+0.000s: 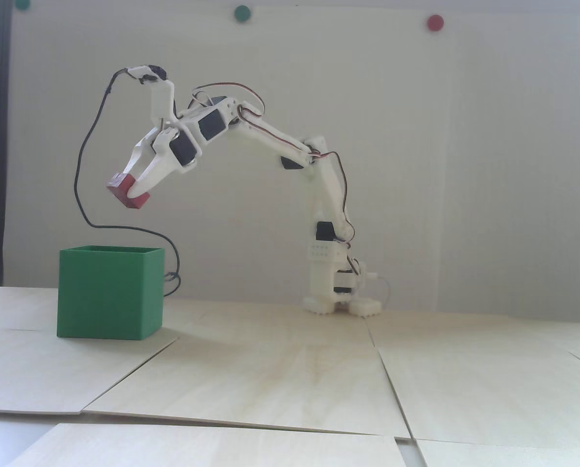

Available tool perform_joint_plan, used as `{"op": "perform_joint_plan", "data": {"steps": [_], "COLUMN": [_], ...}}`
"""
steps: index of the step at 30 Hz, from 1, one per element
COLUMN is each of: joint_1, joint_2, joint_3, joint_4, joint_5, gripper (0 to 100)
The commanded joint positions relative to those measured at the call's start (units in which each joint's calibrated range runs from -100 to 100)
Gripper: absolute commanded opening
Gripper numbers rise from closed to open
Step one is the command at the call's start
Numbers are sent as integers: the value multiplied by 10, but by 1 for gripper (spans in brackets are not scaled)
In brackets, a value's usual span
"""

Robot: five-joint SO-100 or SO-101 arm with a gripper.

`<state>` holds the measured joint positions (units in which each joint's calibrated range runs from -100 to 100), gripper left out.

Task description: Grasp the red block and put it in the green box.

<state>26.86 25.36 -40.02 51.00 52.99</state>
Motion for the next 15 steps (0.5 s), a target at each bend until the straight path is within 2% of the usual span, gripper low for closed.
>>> {"op": "perform_joint_plan", "data": {"steps": [1,15], "joint_1": [4,38], "joint_2": [36,110], "joint_3": [-114,-208], "joint_4": [-2,-8], "joint_5": [-3,1], "gripper": [2,2]}}
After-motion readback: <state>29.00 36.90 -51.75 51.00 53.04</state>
